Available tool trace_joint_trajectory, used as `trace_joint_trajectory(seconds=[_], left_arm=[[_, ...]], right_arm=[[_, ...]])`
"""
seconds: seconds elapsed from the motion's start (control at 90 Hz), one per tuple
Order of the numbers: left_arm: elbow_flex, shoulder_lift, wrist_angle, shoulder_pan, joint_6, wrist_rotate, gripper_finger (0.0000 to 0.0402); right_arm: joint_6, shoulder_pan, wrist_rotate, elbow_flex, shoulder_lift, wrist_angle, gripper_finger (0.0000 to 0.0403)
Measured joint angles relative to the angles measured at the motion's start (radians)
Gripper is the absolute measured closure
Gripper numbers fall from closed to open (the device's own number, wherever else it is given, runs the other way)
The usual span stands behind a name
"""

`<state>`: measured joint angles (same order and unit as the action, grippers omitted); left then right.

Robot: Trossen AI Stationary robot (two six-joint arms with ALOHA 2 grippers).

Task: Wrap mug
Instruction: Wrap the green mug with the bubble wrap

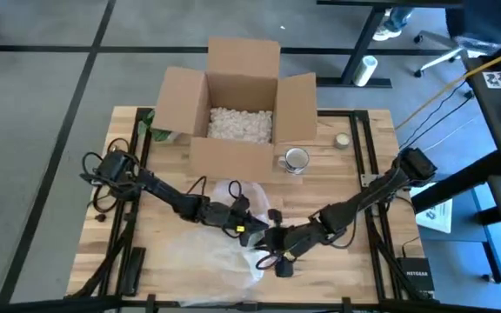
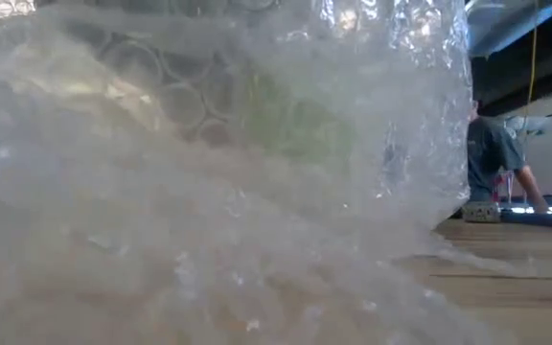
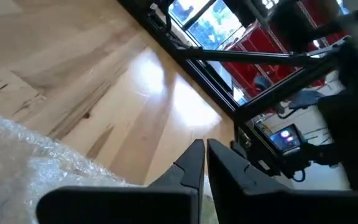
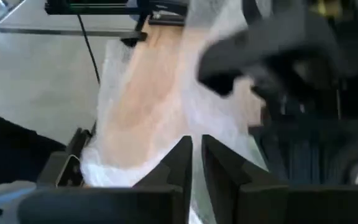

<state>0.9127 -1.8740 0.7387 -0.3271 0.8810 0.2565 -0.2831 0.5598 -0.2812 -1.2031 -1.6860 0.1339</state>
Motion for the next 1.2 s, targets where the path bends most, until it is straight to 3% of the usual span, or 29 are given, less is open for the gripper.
trace_joint_trajectory(seconds=[0.167, 0.378, 0.633, 1.2], left_arm=[[0.000, 0.000, -0.004, 0.000, -0.001, 0.000, 0.0402], [0.000, 0.000, -0.004, 0.000, -0.003, 0.000, 0.0402], [0.000, 0.000, -0.003, 0.002, -0.016, 0.004, 0.0402], [-0.001, 0.002, -0.024, 0.002, -0.030, 0.007, 0.0402]], right_arm=[[0.001, 0.000, -0.065, -0.043, -0.001, 0.103, 0.0329], [-0.002, -0.019, -0.055, -0.038, -0.002, 0.101, 0.0308], [-0.026, -0.046, 0.072, -0.037, -0.057, 0.027, 0.0308], [-0.058, -0.050, 0.195, -0.038, -0.091, -0.056, 0.0308]])
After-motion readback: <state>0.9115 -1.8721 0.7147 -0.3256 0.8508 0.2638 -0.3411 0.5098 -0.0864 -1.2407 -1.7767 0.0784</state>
